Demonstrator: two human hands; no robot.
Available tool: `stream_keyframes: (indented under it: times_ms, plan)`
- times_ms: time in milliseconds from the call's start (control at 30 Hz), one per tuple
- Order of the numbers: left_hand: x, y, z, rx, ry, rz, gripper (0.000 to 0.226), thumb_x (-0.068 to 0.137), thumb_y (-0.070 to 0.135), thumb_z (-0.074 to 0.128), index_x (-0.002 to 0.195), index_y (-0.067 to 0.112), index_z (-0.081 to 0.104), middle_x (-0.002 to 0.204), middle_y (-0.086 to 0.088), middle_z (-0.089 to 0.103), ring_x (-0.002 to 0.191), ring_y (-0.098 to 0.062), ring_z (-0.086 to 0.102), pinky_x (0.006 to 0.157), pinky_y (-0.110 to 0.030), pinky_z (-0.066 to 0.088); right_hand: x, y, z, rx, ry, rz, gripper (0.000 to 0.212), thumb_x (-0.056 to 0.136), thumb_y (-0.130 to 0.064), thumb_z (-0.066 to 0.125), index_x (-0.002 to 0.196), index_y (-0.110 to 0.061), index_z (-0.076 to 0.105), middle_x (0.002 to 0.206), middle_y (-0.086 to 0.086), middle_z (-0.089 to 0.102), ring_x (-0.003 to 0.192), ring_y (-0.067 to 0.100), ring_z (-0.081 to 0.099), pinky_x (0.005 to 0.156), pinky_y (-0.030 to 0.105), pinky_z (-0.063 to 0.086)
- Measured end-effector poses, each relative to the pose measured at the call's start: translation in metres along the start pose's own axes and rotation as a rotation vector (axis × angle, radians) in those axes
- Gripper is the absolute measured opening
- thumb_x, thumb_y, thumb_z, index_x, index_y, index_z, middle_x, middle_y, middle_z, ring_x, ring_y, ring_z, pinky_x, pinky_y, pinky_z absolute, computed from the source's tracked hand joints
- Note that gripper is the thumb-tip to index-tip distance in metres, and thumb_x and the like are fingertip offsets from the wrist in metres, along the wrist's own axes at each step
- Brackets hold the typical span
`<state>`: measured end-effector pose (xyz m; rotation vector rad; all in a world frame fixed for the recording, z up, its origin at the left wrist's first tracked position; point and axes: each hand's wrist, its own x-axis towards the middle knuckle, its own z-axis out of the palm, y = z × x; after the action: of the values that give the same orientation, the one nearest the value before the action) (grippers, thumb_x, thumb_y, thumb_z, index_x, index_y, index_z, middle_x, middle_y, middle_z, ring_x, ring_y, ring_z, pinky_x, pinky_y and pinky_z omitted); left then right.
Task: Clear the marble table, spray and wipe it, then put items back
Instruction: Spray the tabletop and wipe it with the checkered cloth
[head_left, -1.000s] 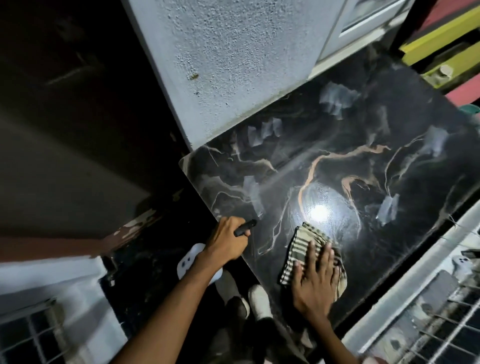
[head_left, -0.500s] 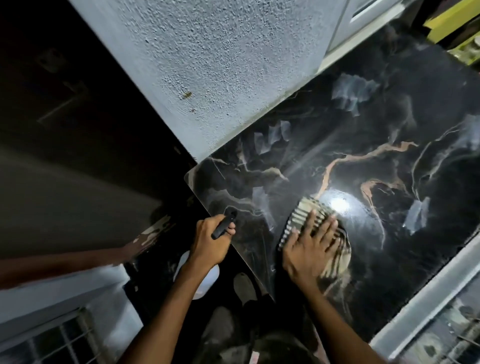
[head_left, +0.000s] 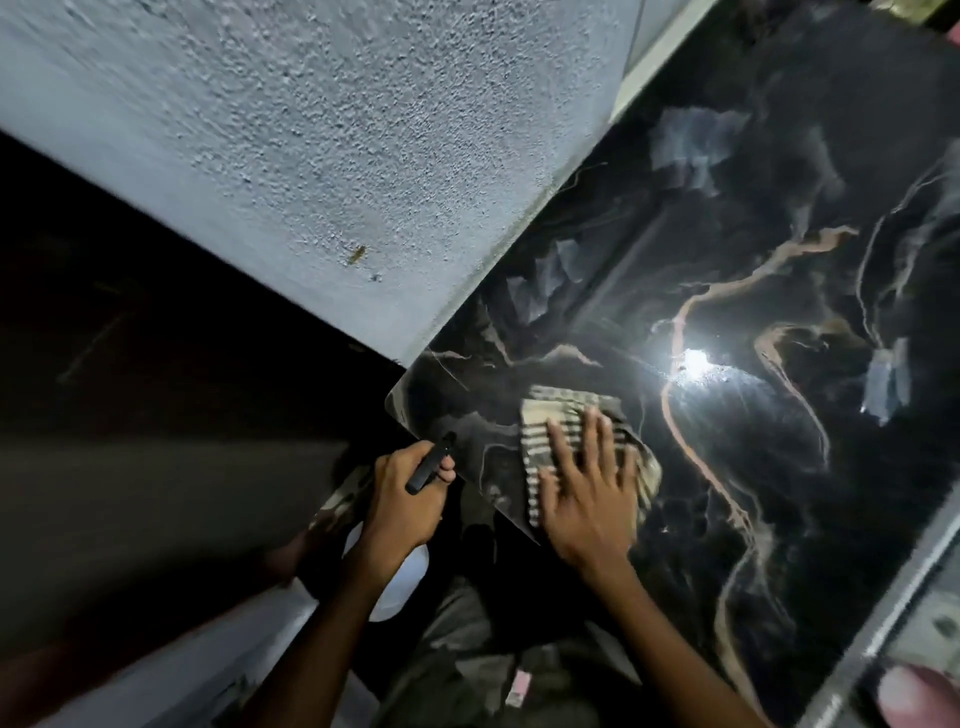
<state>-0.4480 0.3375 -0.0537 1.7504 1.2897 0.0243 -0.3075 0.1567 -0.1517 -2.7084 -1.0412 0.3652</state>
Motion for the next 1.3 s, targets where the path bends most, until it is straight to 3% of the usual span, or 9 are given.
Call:
stream_keyframes:
  times_ms: [167,300,367,500,700,800,1000,1167,1300]
  plan:
    - [0.019,0.003,-0.016,0.063,-0.127,0.099,0.022,0.084,-0.004,0.061,0.073,0.015,0.064,0.064,0.007,0.064,0.059,-0.019,0.064,0.052,-0.051,0.057,-0.052,0.066,-0.018,-0.022,0.058,0.554,0.075,0.092,-0.048,0.039,0.162,-0.032,0.020,0.172,0.011,0.007,0.159,0.031,0.008,0.124,0.061,0.014]
    - [0.033,0.009,-0.027,0.079,-0.175,0.173,0.018,0.084,-0.005,0.059,0.075,0.011,0.063,0.067,-0.001,0.064,0.062,-0.026,0.065,0.054,-0.052,0.057,0.010,-0.015,-0.011,0.077,0.199,0.959,0.070,0.096,-0.046,0.042,0.161,-0.024,0.025,0.168,0.025,0.011,0.156,0.042,0.014,0.121,0.065,0.015]
    - [0.039,0.013,-0.032,0.092,-0.185,0.200,0.018,0.081,-0.004,0.058,0.075,0.012,0.064,0.070,-0.003,0.066,0.064,-0.025,0.067,0.057,-0.052,0.060,0.051,-0.074,-0.003,0.104,0.179,0.907,0.072,0.095,-0.050,0.039,0.161,-0.024,0.024,0.168,0.027,0.009,0.157,0.043,0.008,0.122,0.065,0.008]
    - [0.054,0.011,-0.045,0.094,-0.157,0.240,0.014,0.074,0.003,0.056,0.078,0.010,0.067,0.074,-0.004,0.070,0.068,-0.029,0.069,0.062,-0.054,0.061,0.109,-0.179,0.014,0.107,0.078,0.416,0.070,0.095,-0.053,0.031,0.162,-0.032,0.024,0.171,0.019,0.001,0.158,0.037,0.002,0.124,0.058,-0.001]
    - [0.074,0.005,-0.060,0.153,-0.139,0.269,0.011,0.073,0.011,0.055,0.078,0.008,0.065,0.071,-0.011,0.068,0.065,-0.037,0.068,0.059,-0.057,0.059,0.096,-0.149,0.024,0.083,0.080,0.030,0.062,0.101,-0.051,0.039,0.161,-0.038,0.026,0.173,0.008,0.003,0.160,0.025,0.000,0.126,0.053,0.013]
    - [0.076,0.009,-0.058,0.142,-0.192,0.267,0.012,0.071,0.010,0.055,0.076,0.009,0.065,0.068,-0.001,0.067,0.066,-0.031,0.069,0.062,-0.056,0.060,0.053,-0.095,0.020,0.041,0.116,0.133,0.063,0.101,-0.054,0.035,0.161,-0.041,0.022,0.173,0.001,0.000,0.160,0.020,0.001,0.125,0.054,0.015]
    - [0.082,0.012,-0.060,0.086,-0.199,0.238,0.017,0.071,0.003,0.055,0.078,0.013,0.066,0.070,0.004,0.069,0.070,-0.024,0.070,0.064,-0.054,0.061,0.057,-0.078,-0.001,0.077,0.159,0.783,0.069,0.098,-0.054,0.031,0.163,-0.033,0.019,0.172,0.014,0.001,0.159,0.033,0.004,0.124,0.062,0.010]
    - [0.084,0.008,-0.067,0.098,-0.191,0.272,0.020,0.069,0.008,0.055,0.082,0.021,0.063,0.068,0.006,0.067,0.067,-0.023,0.069,0.062,-0.053,0.061,0.168,-0.120,-0.014,0.135,0.093,0.460,0.066,0.101,-0.055,0.028,0.163,-0.034,0.016,0.172,0.015,-0.006,0.159,0.033,-0.007,0.125,0.060,0.001]
    - [0.088,0.002,-0.074,0.126,-0.173,0.268,0.020,0.070,0.009,0.055,0.082,0.023,0.062,0.068,0.005,0.067,0.068,-0.027,0.070,0.062,-0.053,0.061,0.183,-0.127,-0.013,0.113,0.062,0.381,0.065,0.101,-0.052,0.029,0.163,-0.034,0.018,0.172,0.014,-0.007,0.159,0.031,-0.009,0.126,0.058,0.001]
